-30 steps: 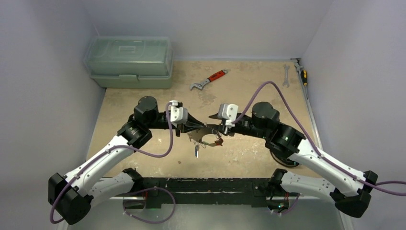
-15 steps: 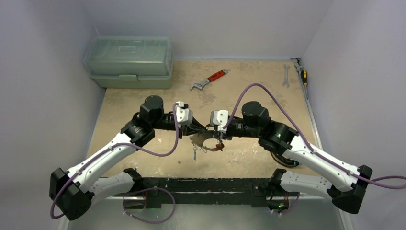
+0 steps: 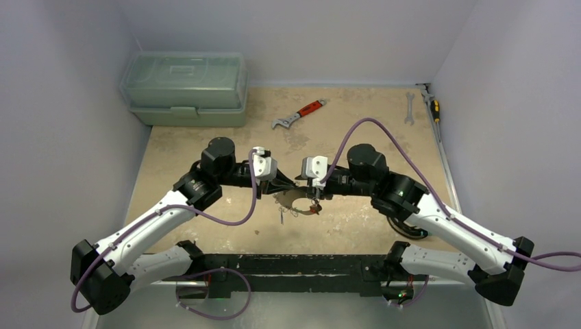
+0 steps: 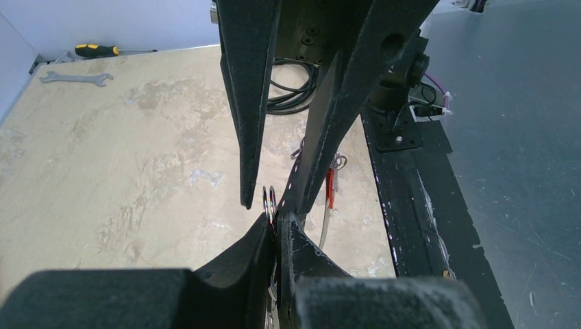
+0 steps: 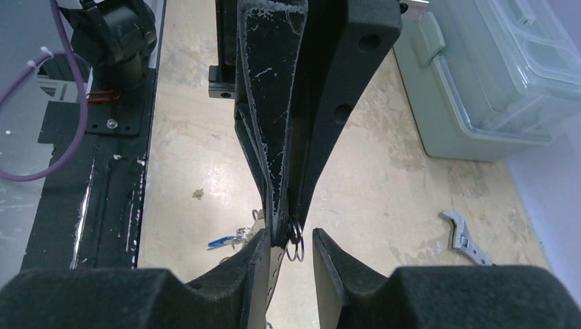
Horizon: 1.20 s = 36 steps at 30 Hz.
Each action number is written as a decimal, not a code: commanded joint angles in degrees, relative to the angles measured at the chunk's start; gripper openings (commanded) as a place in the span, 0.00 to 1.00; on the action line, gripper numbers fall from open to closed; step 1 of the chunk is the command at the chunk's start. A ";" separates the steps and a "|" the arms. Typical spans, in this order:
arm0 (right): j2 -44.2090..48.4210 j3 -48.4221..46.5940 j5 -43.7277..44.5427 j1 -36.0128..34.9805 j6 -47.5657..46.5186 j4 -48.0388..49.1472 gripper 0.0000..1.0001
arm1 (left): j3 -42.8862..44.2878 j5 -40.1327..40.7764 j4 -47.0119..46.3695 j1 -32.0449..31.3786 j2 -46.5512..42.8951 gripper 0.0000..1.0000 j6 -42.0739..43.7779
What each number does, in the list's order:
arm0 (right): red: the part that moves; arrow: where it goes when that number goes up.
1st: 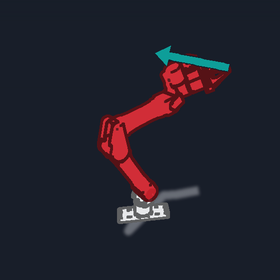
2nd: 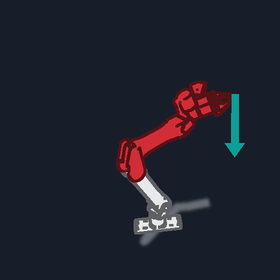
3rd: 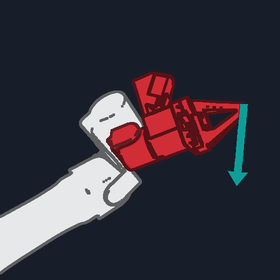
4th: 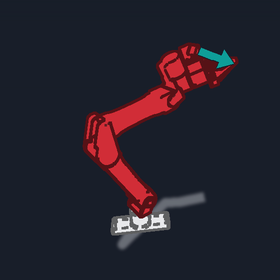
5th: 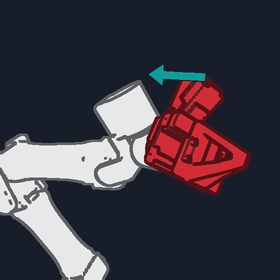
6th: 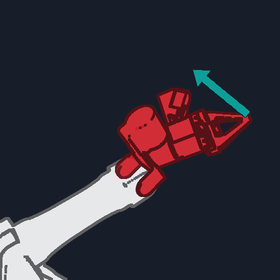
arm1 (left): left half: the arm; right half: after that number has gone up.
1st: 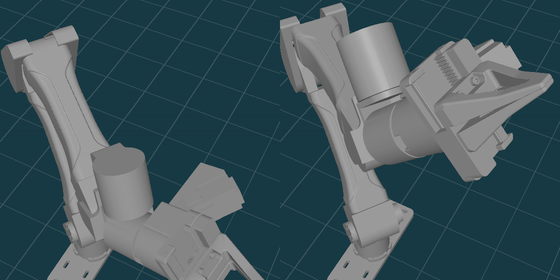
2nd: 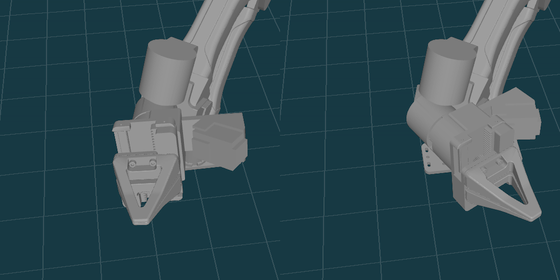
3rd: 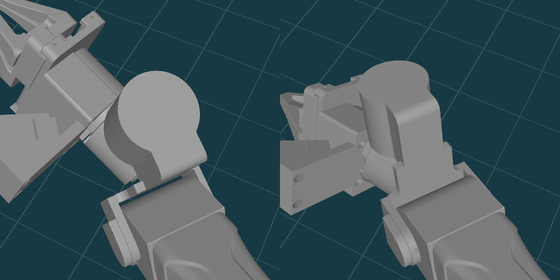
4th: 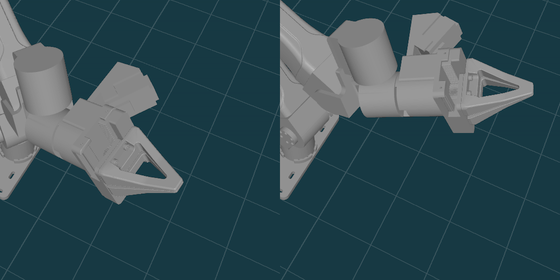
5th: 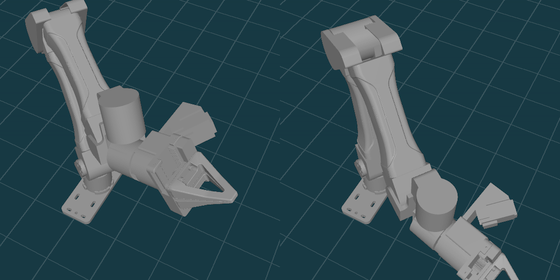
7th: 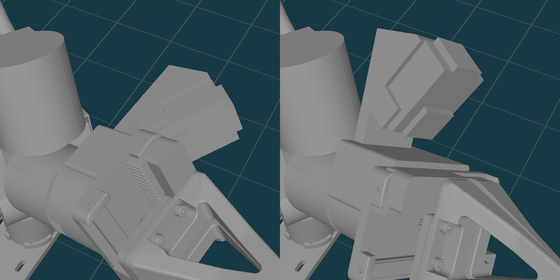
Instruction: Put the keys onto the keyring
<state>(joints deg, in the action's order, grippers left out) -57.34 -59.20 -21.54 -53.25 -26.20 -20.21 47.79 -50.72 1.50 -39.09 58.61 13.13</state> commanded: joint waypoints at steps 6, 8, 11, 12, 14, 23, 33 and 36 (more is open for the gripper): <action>1.73 -2.24 2.42 -0.27 -0.09 1.46 0.30 | 2.64 -0.78 -1.76 -0.37 -0.47 0.00 1.19; 1.39 -2.07 2.47 -0.27 -0.09 1.43 0.30 | 2.51 -0.78 -1.76 -0.32 -0.58 0.00 1.24; 0.81 -1.91 2.18 -0.27 0.00 1.60 0.29 | 2.53 -0.83 -1.85 -0.32 -0.59 0.00 1.22; 0.71 -1.89 2.00 -0.27 -0.04 1.62 0.28 | 2.57 -0.82 -1.85 -0.30 -0.54 0.00 1.25; 0.49 -1.93 1.85 -0.27 -0.02 1.62 0.26 | 2.52 -0.83 -1.91 -0.34 -0.51 0.00 1.20; -0.72 -2.10 1.05 -0.27 -0.08 1.40 0.20 | 2.44 -1.00 -2.11 -0.28 -0.60 0.00 1.07; -1.28 -1.87 0.63 -0.27 -0.09 1.70 0.00 | 2.41 -1.05 -2.38 -0.31 -0.51 0.00 0.87; -0.39 -1.23 0.94 -0.27 -0.41 3.33 0.00 | 2.48 -0.43 -2.44 -0.31 -0.87 0.00 0.85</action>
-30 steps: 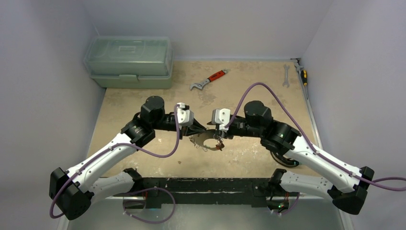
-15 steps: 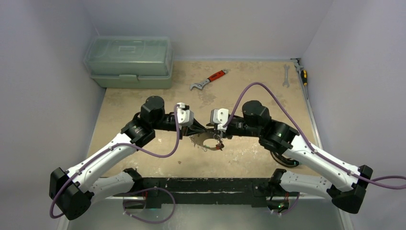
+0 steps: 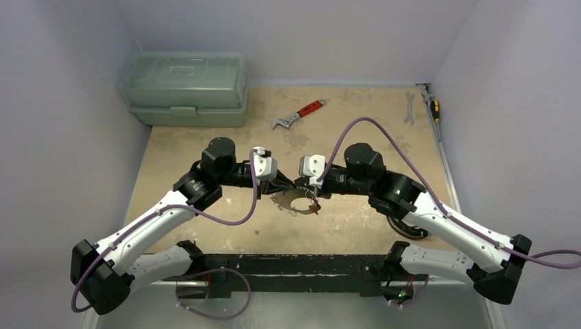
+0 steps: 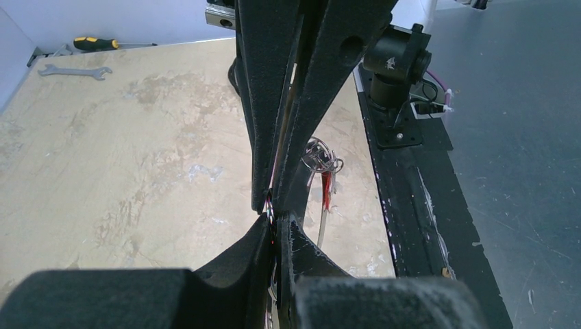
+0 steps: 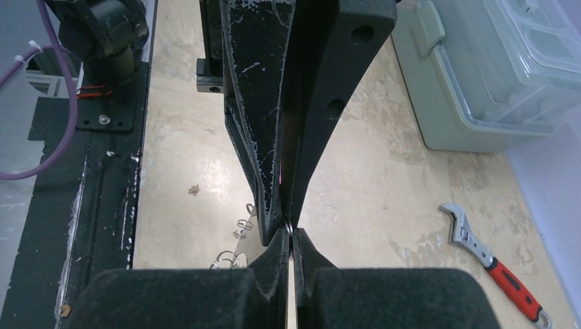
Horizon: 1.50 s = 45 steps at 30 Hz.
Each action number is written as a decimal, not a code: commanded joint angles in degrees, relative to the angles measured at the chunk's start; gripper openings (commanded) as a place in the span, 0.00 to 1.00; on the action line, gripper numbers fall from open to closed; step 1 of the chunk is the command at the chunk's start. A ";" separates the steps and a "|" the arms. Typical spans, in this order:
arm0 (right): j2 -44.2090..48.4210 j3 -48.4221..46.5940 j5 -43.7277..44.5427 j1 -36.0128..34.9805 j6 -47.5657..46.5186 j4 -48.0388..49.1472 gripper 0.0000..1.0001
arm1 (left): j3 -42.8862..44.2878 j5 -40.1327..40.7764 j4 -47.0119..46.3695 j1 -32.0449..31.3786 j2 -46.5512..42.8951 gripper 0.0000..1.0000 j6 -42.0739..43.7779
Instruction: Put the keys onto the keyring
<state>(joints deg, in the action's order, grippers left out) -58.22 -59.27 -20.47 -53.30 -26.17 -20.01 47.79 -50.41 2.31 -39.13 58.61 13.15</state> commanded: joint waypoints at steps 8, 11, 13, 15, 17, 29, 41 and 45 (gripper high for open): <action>9.68 5.87 1.54 -0.23 2.24 16.54 0.00 | 1.41 3.61 -4.81 -0.09 -4.99 0.57 0.91; 10.85 7.43 2.34 -0.23 2.68 18.72 0.00 | 0.97 4.32 -6.66 0.27 -6.03 0.45 0.09; 11.01 8.11 2.61 -0.23 2.86 19.42 0.00 | 0.85 4.21 -7.56 0.35 -6.05 0.37 -0.26; 11.10 8.49 2.59 -0.23 3.01 19.82 0.00 | 0.76 3.94 -8.22 0.36 -5.90 0.31 -0.56; 11.15 8.77 2.50 -0.23 3.15 19.83 0.00 | 0.57 3.85 -9.13 0.37 -5.88 0.29 -1.03; 11.28 9.24 2.52 -0.23 3.67 22.18 0.00 | -0.06 2.95 -10.54 0.35 -5.35 0.24 -1.74; 12.69 9.52 1.77 -0.23 4.64 22.97 0.00 | 0.29 4.01 -8.94 0.38 -5.61 0.15 -0.40; 12.52 9.61 1.51 -0.23 4.79 23.27 0.00 | 0.32 4.01 -9.07 0.38 -5.52 0.05 -0.46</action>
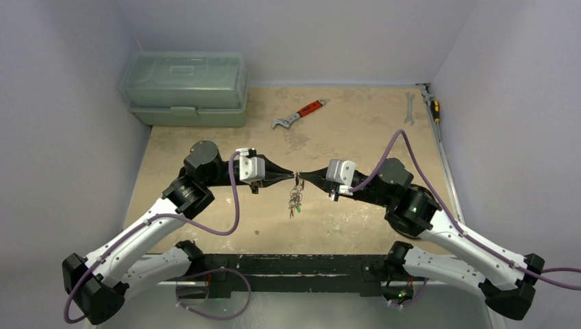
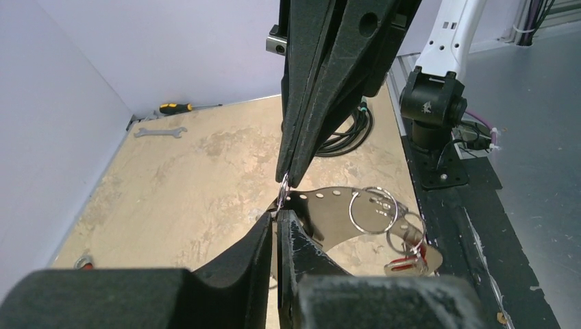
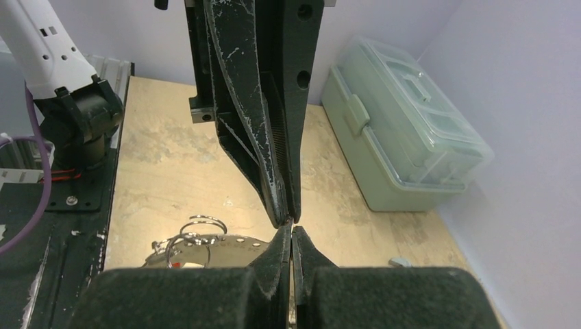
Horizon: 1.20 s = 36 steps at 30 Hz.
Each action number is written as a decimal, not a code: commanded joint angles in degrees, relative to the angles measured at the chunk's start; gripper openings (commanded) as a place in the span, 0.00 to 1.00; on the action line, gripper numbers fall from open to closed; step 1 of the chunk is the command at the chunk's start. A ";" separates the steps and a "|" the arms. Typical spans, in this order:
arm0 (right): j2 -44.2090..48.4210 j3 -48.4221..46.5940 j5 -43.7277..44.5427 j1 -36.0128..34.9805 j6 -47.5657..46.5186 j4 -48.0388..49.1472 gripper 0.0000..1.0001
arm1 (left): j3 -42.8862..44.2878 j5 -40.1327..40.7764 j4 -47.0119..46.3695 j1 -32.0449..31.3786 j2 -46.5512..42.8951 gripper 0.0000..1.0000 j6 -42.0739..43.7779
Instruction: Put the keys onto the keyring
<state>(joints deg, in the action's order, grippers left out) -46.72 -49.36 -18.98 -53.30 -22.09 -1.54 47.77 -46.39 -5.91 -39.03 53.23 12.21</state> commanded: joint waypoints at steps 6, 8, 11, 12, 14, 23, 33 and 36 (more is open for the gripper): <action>0.68 -0.29 -0.51 -0.23 1.03 5.31 0.00 | 0.28 -0.34 -1.04 0.27 0.02 0.00 0.27; 0.63 -0.14 -0.61 -0.23 1.08 5.77 0.00 | 0.17 -0.64 -1.18 0.24 0.03 0.00 0.27; 0.82 0.32 -0.30 -0.23 1.67 7.21 0.00 | 0.06 -0.76 -1.35 0.21 0.03 0.00 0.27; 0.91 0.56 0.32 -0.23 2.07 8.05 0.00 | 0.11 -0.84 -1.32 0.26 0.12 0.00 0.27; 1.23 1.15 1.13 -0.23 2.58 9.73 0.00 | 0.06 -1.10 -1.36 0.22 0.16 0.00 0.21; 2.82 5.05 2.04 -0.23 6.77 20.82 0.00 | 0.23 -2.00 -1.44 0.27 1.23 0.00 -0.62; 0.61 10.52 2.14 -0.23 12.85 32.92 0.00 | 0.27 -2.04 -2.44 0.24 1.49 0.00 -1.97; 0.63 11.15 1.43 -0.23 13.64 34.44 0.00 | 0.38 -2.35 -2.36 0.26 1.71 0.19 -2.11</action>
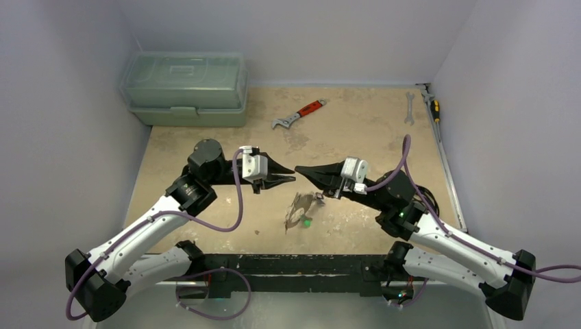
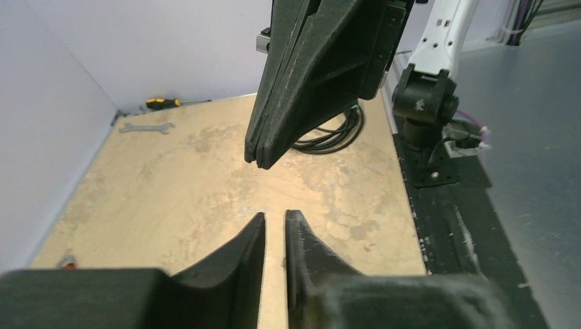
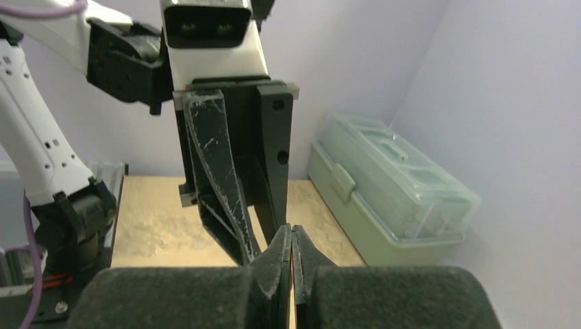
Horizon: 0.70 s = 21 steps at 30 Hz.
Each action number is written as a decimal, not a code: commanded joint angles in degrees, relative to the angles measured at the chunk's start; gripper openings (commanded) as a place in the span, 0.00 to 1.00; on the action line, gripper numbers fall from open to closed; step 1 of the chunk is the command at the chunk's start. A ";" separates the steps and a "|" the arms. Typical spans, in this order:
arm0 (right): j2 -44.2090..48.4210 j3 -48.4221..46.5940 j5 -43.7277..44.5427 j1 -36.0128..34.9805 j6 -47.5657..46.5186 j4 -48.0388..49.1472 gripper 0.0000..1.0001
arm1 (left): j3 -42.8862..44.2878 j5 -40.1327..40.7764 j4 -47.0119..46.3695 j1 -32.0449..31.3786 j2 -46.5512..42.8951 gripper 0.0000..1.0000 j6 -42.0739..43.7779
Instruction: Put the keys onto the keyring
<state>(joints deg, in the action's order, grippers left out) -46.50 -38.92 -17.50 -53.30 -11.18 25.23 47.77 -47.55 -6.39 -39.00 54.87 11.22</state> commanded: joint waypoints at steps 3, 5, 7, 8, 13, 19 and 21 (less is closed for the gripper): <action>0.12 0.70 -0.62 -0.23 2.89 7.33 0.00 | 0.36 -1.18 -1.76 0.22 -0.33 0.21 -0.80; 0.34 0.93 0.26 -0.23 3.00 6.83 0.00 | 0.49 0.41 -1.20 0.24 -0.67 0.07 -0.23; 0.88 1.12 2.95 -0.23 3.01 5.27 0.00 | 0.59 4.30 -0.22 0.24 -0.96 0.09 0.68; 1.32 1.39 4.92 -0.23 3.08 4.35 0.00 | 0.68 6.47 0.30 0.24 -1.10 0.13 1.29; -1.56 -0.13 15.98 -0.23 7.31 -6.41 0.00 | -0.28 22.09 -0.58 0.24 -2.50 0.21 2.44; -9.21 -2.69 20.02 -0.23 16.10 -16.87 0.36 | -0.58 40.94 -0.69 0.33 -1.34 0.41 1.66; -11.99 -3.96 20.08 -0.23 18.55 -18.94 0.47 | 0.02 48.15 -0.17 0.33 0.09 0.49 -0.87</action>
<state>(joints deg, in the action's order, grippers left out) -54.81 -39.18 -0.99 -53.34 0.34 13.91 47.37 -16.62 -5.67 -39.00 53.43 13.06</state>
